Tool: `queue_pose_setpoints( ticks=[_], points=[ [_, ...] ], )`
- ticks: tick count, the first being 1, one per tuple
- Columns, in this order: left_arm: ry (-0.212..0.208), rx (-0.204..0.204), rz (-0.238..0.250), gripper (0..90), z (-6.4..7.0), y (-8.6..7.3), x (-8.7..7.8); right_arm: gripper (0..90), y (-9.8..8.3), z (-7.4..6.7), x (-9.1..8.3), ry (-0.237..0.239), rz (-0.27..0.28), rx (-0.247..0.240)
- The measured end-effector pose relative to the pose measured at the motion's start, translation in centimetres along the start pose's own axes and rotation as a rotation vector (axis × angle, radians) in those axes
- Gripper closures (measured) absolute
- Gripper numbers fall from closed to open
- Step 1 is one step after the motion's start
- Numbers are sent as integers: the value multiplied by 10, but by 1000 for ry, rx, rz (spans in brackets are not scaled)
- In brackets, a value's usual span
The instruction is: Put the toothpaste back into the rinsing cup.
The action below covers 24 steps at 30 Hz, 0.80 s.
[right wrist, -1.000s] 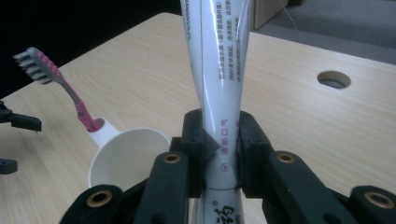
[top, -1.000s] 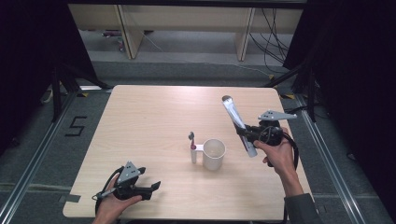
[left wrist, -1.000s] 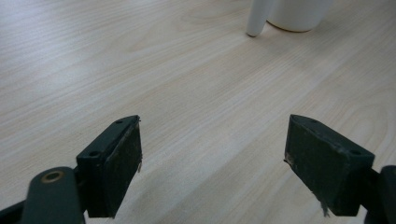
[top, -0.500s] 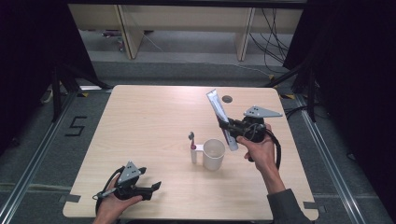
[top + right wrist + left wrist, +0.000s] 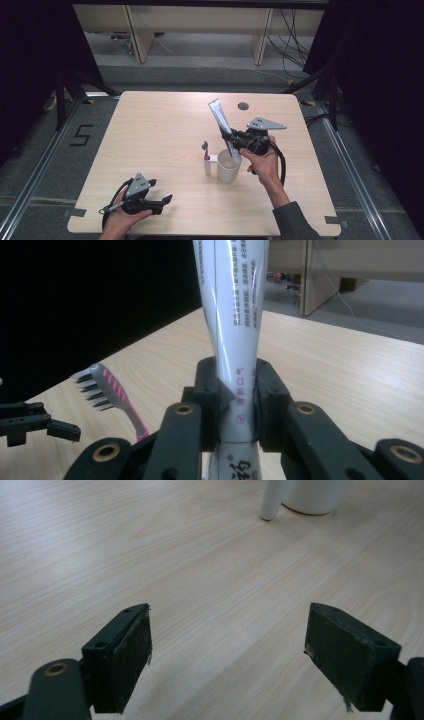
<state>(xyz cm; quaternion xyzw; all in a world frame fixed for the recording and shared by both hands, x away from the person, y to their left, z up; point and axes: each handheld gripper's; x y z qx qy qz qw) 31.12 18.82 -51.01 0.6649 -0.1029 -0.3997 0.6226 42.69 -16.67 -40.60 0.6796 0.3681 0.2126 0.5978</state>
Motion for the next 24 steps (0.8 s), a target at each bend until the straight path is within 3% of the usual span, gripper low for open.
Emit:
queue_pose_setpoints(
  ticks=[1,6,14,19,20,21,22,24],
  points=[
    [2,-3,-1,184,0,0,0,764,-2,-1,1,4,-5,19],
    [2,-4,-1,184,0,0,0,764,-12,-3,5,0,-7,23],
    [7,-5,2,185,1,0,-1,763,-26,-4,5,31,-18,-22],
    [6,-6,3,185,1,0,-1,763,-34,-5,4,27,-27,-5],
    [7,-6,5,184,1,0,-1,763,-36,-3,4,29,-19,-32],
    [8,-7,5,184,1,0,-1,763,-37,-4,4,31,-34,-8],
    [7,-6,4,184,1,0,-1,763,-38,-2,4,30,-30,-43],
    [6,-7,3,185,1,0,-1,762,-42,-4,4,30,-44,-6]
  ],
)
Point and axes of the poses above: each handheld gripper's, and its own axes: x roughly forward along the jaws, y roughly out of its top, z roughly to its right, and after that the axes turned 10 degrees about z, right-handed
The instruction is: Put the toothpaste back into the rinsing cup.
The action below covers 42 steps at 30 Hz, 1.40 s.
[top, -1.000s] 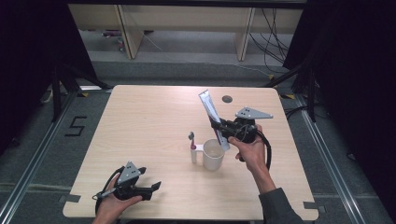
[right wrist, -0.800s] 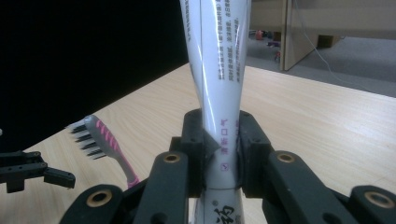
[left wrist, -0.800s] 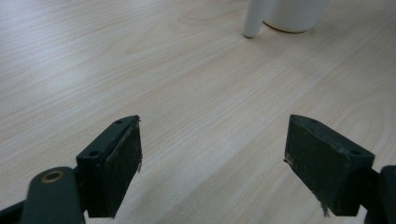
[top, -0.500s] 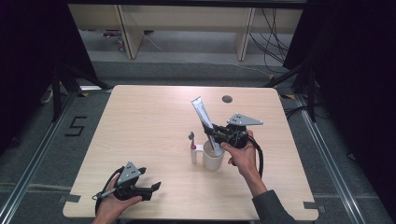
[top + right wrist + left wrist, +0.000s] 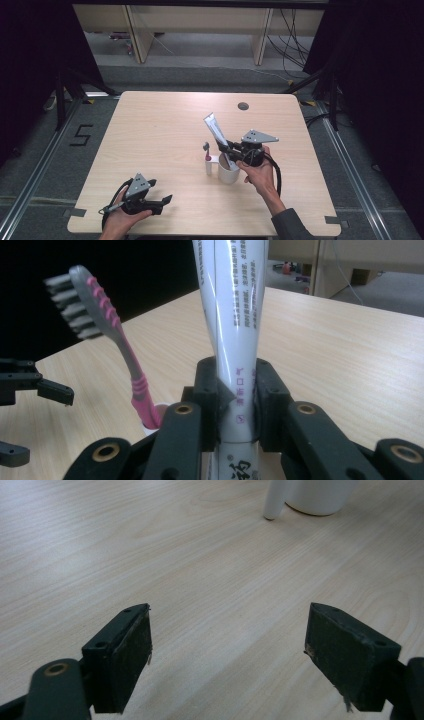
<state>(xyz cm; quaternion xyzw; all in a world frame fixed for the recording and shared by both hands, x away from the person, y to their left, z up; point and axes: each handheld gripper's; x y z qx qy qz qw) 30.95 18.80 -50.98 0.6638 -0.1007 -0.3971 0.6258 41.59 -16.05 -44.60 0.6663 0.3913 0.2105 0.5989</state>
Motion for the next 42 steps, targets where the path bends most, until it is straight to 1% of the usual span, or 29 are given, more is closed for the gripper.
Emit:
queue_pose_setpoints(
  ticks=[1,2,6,8,10,11,14,15,16,17,19,20,21,22,23,24,26,27,28,30,31,33,34,35,36,37,38,40,42],
  points=[
    [-2,0,2,184,0,0,0,763,-1,3,1,12,2,-34],
    [-2,0,4,184,0,0,0,762,-2,2,1,8,6,-15],
    [-3,0,3,184,0,0,0,762,-2,1,-1,8,-2,-21],
    [-2,0,4,184,0,0,0,762,-3,1,0,20,4,-38],
    [-2,1,3,184,0,0,0,762,-4,-2,-3,19,-5,-19],
    [-2,4,0,184,-1,0,0,761,-3,1,-3,17,1,-66],
    [3,-2,2,184,0,0,0,761,-3,-1,-5,37,-12,-59],
    [0,0,3,184,-1,0,0,761,-3,-2,-6,27,-13,-77],
    [0,0,3,185,-1,0,0,761,-3,-4,-7,27,-19,-58],
    [1,1,0,184,-1,0,0,761,-3,-5,-8,29,-26,-61],
    [5,-2,1,184,0,0,0,760,-3,-3,-9,33,-19,-110],
    [1,-2,3,184,-1,0,0,760,-3,-4,-10,31,-34,-102],
    [0,0,3,184,-1,0,0,760,-3,-4,-10,23,-17,-118],
    [0,0,2,184,-1,0,0,759,-3,-5,-9,29,-23,-107],
    [0,0,3,185,-1,0,0,759,-3,-4,-10,26,-31,-116],
    [1,4,-3,184,-1,0,-1,759,-3,-3,-9,22,-11,-133],
    [0,6,-1,184,-1,0,-1,759,-4,-4,-8,32,-14,-120],
    [0,7,-1,184,-1,0,-1,759,-4,-3,-9,21,-14,-133],
    [-1,6,1,184,-1,0,-2,759,-4,-5,-10,29,-25,-99],
    [3,2,3,184,-2,0,-2,759,-5,-4,-11,35,-30,-114],
    [2,2,4,184,-1,0,-2,759,-6,-4,-12,23,-23,-121],
    [7,8,-1,184,-1,1,-2,758,-8,-5,-12,37,-28,-109],
    [3,9,1,184,-1,1,-2,758,-9,-4,-12,45,-25,-123],
    [4,9,2,184,-1,1,-2,759,-10,-4,-13,47,-19,-108],
    [4,9,1,185,-1,1,-2,759,-10,-3,-15,30,-18,-130],
    [4,8,1,184,-1,1,-2,758,-10,-5,-15,32,-32,-110],
    [4,7,1,185,-1,1,-3,759,-9,-3,-15,35,-25,-142],
    [5,5,3,184,-1,1,-3,759,-9,-5,-16,42,-38,-128],
    [1,-1,11,184,-1,1,-2,759,-9,-4,-17,38,-30,-159]
  ],
)
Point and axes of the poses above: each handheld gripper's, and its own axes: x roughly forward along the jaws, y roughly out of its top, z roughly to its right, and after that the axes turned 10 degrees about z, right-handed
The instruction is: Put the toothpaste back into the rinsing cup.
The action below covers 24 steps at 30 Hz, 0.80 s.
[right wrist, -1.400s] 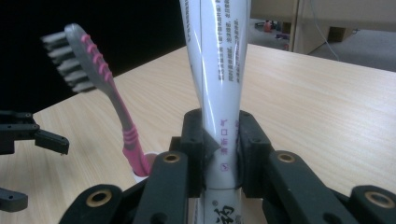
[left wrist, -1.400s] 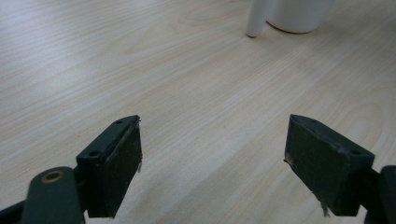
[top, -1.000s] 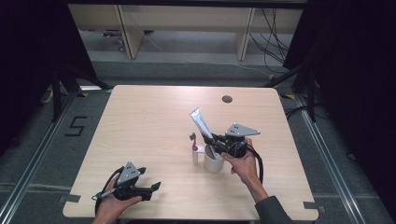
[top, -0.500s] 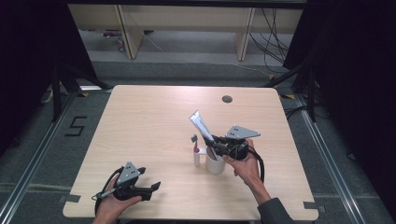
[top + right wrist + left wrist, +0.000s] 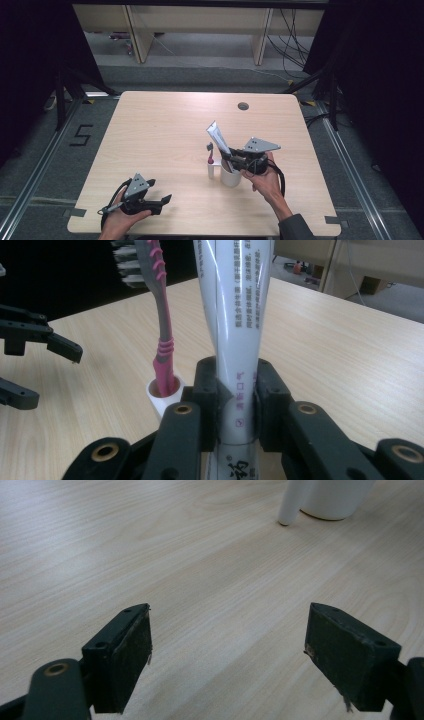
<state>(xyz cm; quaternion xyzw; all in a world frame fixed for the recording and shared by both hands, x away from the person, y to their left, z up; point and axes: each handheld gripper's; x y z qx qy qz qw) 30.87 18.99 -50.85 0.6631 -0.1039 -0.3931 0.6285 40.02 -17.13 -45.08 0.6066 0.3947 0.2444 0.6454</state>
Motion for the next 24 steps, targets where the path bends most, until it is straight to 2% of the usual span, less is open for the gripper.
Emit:
queue_pose_setpoints(
  ticks=[3,4,6,8,9,10,11,14,15,17,18,19,21,24],
  points=[
    [0,1,-1,184,0,0,0,757,-1,-3,-2,1,-18,7],
    [0,2,-1,184,0,0,0,757,-1,-1,-2,2,-2,-27],
    [-1,3,-2,184,0,0,-1,757,-1,-4,-4,-2,-29,9],
    [1,10,-9,185,-1,0,-1,756,-2,-3,-3,2,-30,-8],
    [2,8,-9,184,-1,0,-1,755,-2,-3,-4,-12,-39,-32],
    [3,5,-8,185,-1,0,-2,755,-3,-5,-4,-6,-53,-11],
    [7,6,-8,184,-1,1,-2,756,-4,-4,-4,-11,-54,-30],
    [4,5,-8,185,-1,0,-2,757,-8,-4,-4,-4,-88,-41],
    [8,8,-9,185,0,1,-2,757,-10,-5,-4,-6,-104,-20],
    [7,10,-7,185,0,1,-2,758,-12,-5,-4,-4,-123,-18],
    [5,12,-5,185,-1,1,-2,758,-12,-4,-4,-8,-123,-37],
    [6,11,-4,185,-1,1,-2,759,-14,-7,-5,-11,-132,-3],
    [7,11,-2,185,-1,1,-2,759,-14,-5,-6,-9,-122,-30],
    [0,10,2,185,-1,1,-2,758,-16,-6,-8,0,-118,-42]
  ],
)
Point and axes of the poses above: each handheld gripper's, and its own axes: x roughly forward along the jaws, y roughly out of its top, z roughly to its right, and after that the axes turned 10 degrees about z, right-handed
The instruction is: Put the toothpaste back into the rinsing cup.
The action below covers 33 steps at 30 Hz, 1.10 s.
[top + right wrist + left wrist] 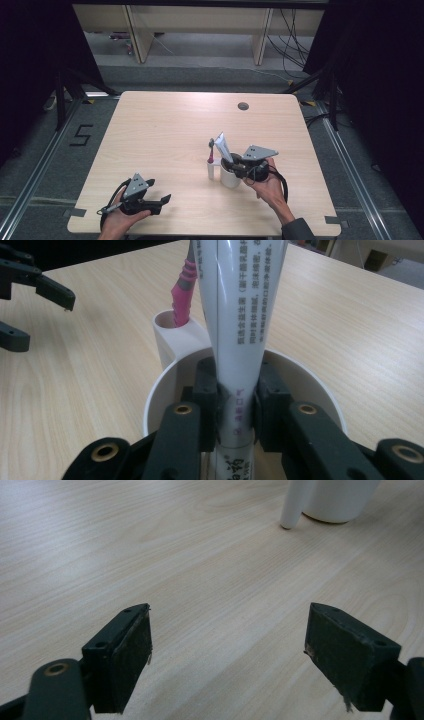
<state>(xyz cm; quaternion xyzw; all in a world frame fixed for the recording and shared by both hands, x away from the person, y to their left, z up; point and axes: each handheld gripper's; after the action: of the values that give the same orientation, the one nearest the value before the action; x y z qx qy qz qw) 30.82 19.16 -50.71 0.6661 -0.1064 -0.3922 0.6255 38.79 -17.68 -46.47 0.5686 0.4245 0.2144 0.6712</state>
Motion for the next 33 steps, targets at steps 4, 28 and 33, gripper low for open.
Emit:
queue_pose_setpoints(
  ticks=[4,28,33],
  points=[
    [0,-1,-1,185,0,0,0,756,-2,0,-3,1,8,-15],
    [-1,-1,1,184,0,0,0,593,-3,-1,-13,-7,7,-15],
    [3,-10,7,184,0,0,0,541,2,-2,-18,-21,33,3]
  ],
)
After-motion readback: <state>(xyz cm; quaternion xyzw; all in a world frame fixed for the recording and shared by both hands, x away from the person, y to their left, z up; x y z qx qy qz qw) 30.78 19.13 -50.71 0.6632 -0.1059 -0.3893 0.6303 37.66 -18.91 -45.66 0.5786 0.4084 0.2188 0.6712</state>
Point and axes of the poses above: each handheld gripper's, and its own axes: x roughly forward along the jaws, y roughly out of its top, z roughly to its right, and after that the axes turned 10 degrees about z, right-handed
